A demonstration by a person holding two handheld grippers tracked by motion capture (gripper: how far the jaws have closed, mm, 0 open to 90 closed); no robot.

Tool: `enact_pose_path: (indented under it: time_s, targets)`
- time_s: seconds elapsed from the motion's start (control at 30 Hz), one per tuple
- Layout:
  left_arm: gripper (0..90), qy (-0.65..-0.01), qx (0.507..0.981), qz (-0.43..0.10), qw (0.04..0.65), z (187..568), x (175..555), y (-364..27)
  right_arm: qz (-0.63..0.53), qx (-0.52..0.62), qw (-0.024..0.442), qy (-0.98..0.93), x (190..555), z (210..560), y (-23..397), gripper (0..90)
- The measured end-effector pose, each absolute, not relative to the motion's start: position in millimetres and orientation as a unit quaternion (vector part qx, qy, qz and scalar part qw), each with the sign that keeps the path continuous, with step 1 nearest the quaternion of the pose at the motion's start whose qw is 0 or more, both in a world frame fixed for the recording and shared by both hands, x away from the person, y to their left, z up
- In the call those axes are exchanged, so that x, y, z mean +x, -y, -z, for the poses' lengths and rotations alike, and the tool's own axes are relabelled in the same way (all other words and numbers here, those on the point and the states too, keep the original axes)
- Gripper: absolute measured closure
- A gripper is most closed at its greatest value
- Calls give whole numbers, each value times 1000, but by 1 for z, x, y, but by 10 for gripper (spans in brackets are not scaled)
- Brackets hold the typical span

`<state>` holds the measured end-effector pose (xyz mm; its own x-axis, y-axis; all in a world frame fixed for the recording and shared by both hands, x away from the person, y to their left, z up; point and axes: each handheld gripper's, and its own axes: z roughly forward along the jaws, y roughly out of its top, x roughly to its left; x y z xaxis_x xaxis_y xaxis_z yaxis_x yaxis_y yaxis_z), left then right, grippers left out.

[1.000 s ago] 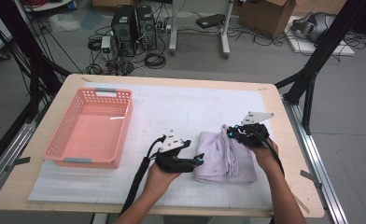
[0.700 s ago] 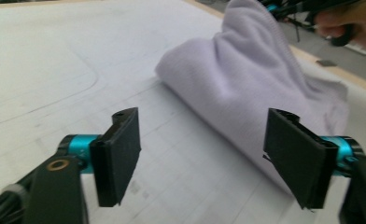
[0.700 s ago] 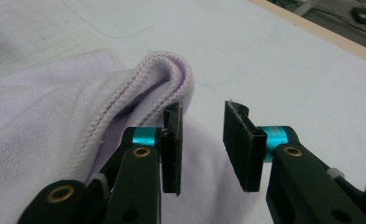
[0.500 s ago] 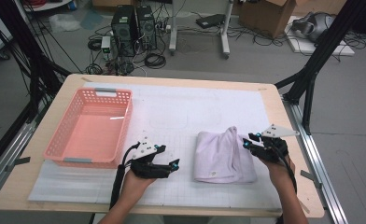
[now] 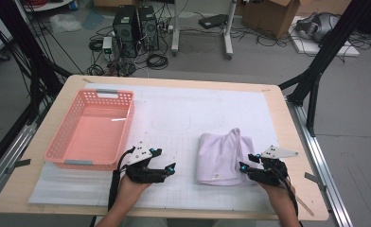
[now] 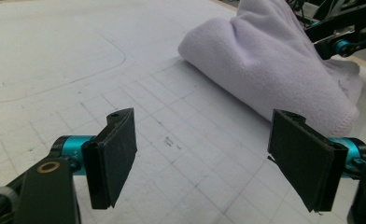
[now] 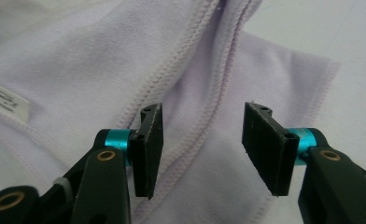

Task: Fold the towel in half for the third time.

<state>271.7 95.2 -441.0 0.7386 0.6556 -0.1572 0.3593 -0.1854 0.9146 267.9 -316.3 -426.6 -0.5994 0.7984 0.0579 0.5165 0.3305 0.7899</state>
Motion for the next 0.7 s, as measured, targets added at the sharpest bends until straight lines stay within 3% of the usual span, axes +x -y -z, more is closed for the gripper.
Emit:
enact_pose_path:
  time_s: [0.17, 0.33, 0.37, 0.7]
  targets:
    - [242, -340, 757, -135, 541, 445, 272, -98, -395, 411, 153, -807, 269, 432, 309, 491]
    - [246, -347, 753, -132, 544, 445, 272, -101, -391, 405, 129, -817, 269, 437, 307, 803]
    - [247, -348, 752, -132, 543, 445, 273, -102, -395, 402, 130, -816, 269, 436, 307, 832]
    - [248, -356, 749, -131, 544, 447, 272, -105, -365, 446, 172, -799, 261, 420, 327, 845]
